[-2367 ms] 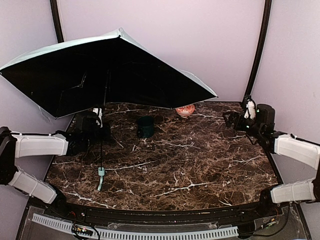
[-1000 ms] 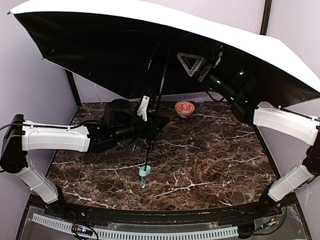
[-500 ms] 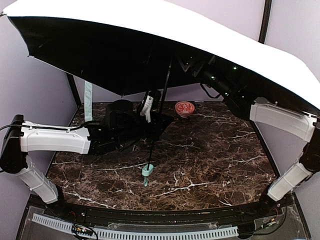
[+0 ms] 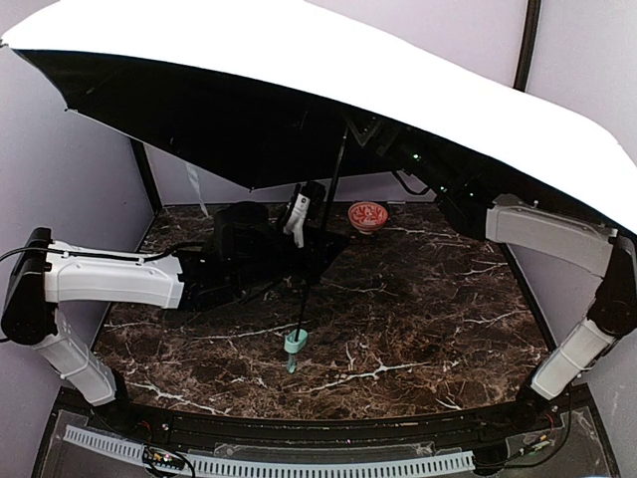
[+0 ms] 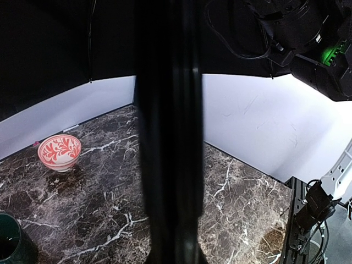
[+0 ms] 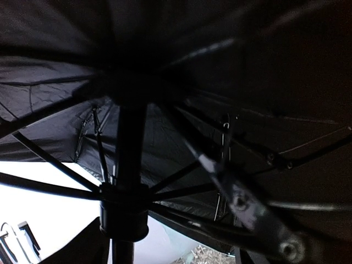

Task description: Put away the umbrella

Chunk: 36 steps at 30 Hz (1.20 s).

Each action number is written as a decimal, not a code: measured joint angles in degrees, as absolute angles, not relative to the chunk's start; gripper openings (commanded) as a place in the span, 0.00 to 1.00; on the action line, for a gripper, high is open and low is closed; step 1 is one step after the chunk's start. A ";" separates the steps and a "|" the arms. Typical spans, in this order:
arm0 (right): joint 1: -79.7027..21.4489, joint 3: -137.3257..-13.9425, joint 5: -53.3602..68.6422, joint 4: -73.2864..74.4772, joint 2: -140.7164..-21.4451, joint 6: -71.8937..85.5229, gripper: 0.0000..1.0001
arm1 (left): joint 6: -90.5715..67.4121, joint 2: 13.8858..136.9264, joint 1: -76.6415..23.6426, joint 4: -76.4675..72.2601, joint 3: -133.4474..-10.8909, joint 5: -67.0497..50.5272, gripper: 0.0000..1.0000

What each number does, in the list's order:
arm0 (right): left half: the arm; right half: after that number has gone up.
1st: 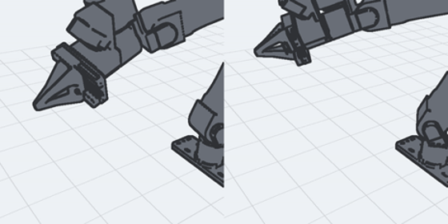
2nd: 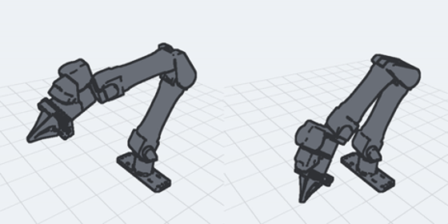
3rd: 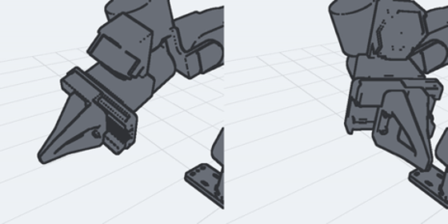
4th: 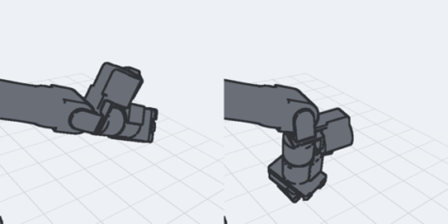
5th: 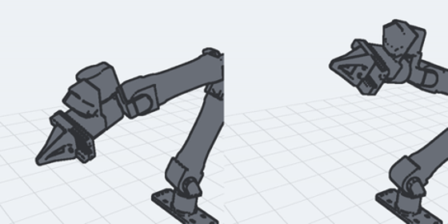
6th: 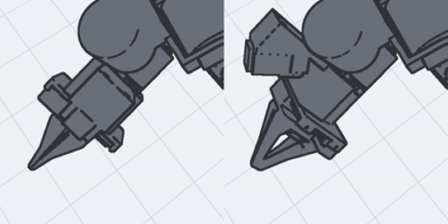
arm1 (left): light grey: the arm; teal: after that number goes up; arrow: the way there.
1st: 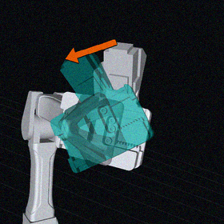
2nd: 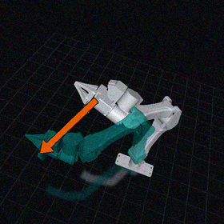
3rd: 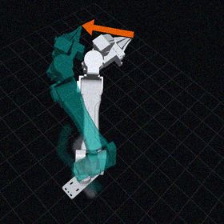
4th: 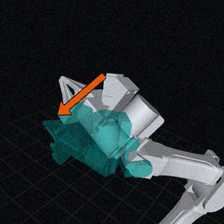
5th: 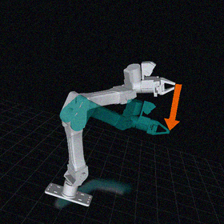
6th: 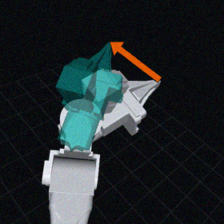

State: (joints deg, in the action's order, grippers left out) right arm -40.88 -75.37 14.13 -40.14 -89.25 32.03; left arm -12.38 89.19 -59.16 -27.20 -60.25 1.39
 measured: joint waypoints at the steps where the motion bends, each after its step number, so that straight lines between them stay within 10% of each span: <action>1: -40.88 -75.37 14.04 -40.71 -89.25 32.03 0.83 | -12.38 89.19 -59.16 -27.33 -60.25 1.32 0.00; 15: -41.54 -74.52 10.44 -46.13 -89.25 30.41 0.60 | -12.71 89.47 -59.16 -28.25 -60.23 0.69 0.00; 28: -42.54 -74.52 11.05 -46.24 -89.41 31.00 0.01 | -13.76 90.08 -58.98 -28.62 -59.64 0.93 0.00; 36: -42.50 -72.23 10.70 -44.66 -87.81 30.17 0.02 | -13.76 90.08 -59.02 -28.60 -58.72 0.14 0.00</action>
State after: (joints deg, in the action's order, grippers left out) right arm -42.50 -72.23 10.70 -44.66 -87.81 30.17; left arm -13.76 90.08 -59.02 -28.60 -58.72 0.14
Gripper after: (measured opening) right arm 0.170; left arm 0.054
